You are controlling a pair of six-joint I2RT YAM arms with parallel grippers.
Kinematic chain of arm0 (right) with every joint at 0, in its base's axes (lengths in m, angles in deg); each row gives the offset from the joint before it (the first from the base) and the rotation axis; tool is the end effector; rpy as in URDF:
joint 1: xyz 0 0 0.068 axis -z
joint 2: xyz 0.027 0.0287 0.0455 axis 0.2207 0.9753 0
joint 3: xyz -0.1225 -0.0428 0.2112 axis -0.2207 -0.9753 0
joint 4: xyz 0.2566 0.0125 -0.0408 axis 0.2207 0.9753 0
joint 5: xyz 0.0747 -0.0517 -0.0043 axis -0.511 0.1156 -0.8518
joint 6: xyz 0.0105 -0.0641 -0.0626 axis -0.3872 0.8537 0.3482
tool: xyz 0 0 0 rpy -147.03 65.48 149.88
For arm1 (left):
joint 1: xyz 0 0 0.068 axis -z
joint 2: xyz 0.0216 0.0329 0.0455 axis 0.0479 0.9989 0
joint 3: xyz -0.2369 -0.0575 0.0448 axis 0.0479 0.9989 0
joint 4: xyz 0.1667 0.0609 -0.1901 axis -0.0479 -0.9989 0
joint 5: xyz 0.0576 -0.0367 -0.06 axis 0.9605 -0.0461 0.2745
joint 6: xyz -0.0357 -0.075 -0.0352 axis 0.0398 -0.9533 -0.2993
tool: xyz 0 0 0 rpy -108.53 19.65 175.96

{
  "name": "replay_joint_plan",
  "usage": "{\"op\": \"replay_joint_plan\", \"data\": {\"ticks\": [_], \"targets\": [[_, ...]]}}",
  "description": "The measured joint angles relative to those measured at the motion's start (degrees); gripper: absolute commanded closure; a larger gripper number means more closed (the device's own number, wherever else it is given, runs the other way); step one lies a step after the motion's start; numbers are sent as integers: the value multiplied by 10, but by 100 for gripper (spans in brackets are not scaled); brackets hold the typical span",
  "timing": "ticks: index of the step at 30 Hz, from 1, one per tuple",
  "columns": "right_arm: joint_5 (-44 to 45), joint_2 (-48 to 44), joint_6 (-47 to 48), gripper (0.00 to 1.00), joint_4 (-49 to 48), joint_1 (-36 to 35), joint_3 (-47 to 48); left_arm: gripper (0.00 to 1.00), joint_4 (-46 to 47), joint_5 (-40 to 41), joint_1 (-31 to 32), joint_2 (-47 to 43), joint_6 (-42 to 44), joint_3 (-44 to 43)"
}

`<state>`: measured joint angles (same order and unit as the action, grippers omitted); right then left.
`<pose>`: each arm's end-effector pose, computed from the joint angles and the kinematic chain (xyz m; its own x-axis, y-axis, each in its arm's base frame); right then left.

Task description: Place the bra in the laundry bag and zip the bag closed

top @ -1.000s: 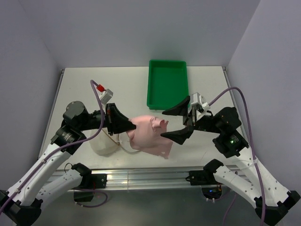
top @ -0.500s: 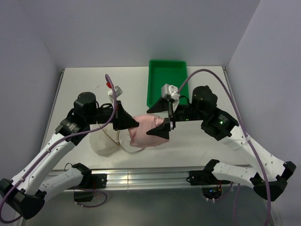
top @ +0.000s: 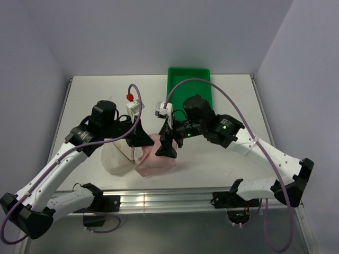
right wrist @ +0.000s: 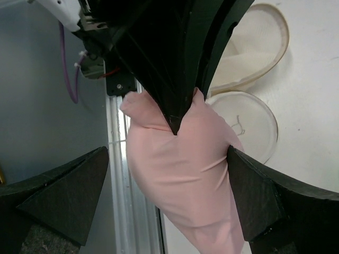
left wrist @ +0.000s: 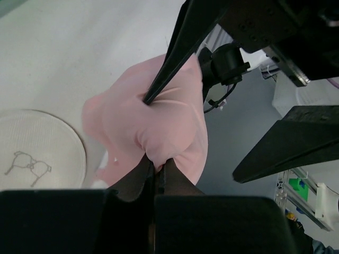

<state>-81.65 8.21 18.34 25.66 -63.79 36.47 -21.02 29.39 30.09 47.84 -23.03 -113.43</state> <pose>0.1556 0.2629 0.3509 -0.1763 -0.3938 -0.9022 -0.9838 0.1010 0.1481 0.1831 -0.1830 0.3217 -0.6836 0.1537 -0.7135 0.7090 0.3719 -0.5991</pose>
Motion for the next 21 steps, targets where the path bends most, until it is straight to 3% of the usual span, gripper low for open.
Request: {"op": "replay_joint_plan", "data": {"ticks": [15, 21], "targets": [[37, 45, 7, 0, 9, -36, -6, 100, -32, -17, 5, 0, 18, -6], [26, 21, 10, 0, -4, -20, -20, 100, -27, -29, 25, -22, 31, 3]]}}
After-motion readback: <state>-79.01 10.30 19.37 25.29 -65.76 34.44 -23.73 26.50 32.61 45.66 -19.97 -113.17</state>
